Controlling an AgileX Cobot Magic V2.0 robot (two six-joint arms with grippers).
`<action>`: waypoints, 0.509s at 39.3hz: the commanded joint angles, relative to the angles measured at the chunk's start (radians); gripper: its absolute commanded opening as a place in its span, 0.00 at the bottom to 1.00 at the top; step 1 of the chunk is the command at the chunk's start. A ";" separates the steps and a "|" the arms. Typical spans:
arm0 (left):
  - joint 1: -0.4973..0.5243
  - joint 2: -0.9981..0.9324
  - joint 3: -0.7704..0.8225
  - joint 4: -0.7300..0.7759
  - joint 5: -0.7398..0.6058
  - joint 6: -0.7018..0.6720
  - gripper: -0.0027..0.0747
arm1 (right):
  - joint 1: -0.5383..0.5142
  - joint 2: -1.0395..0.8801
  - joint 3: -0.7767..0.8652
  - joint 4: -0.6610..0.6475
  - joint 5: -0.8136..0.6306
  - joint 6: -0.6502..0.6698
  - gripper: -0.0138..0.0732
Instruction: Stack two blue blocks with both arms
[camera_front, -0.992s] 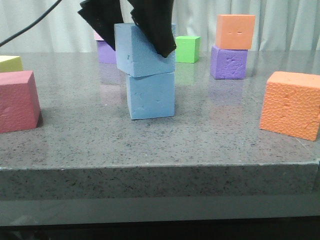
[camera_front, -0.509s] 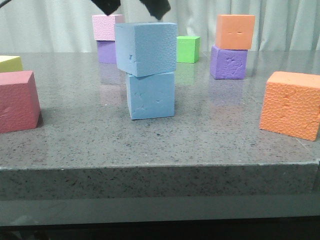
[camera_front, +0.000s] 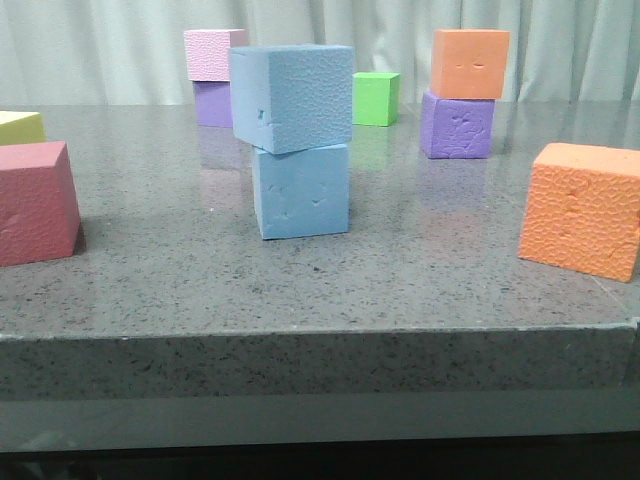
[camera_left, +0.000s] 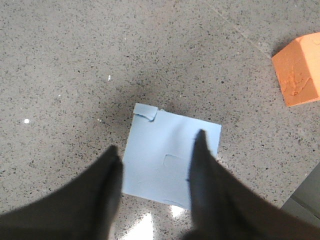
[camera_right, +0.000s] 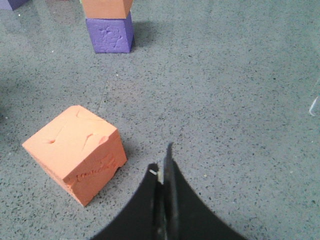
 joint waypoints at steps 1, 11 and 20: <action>-0.011 -0.053 -0.033 -0.019 0.007 -0.008 0.16 | -0.003 0.003 -0.030 -0.018 -0.070 -0.005 0.08; -0.009 -0.058 -0.033 -0.056 -0.052 -0.008 0.01 | -0.003 0.003 -0.030 -0.018 -0.070 -0.005 0.08; -0.009 -0.155 0.048 -0.060 -0.227 -0.008 0.01 | -0.003 0.003 -0.030 -0.018 -0.069 -0.005 0.08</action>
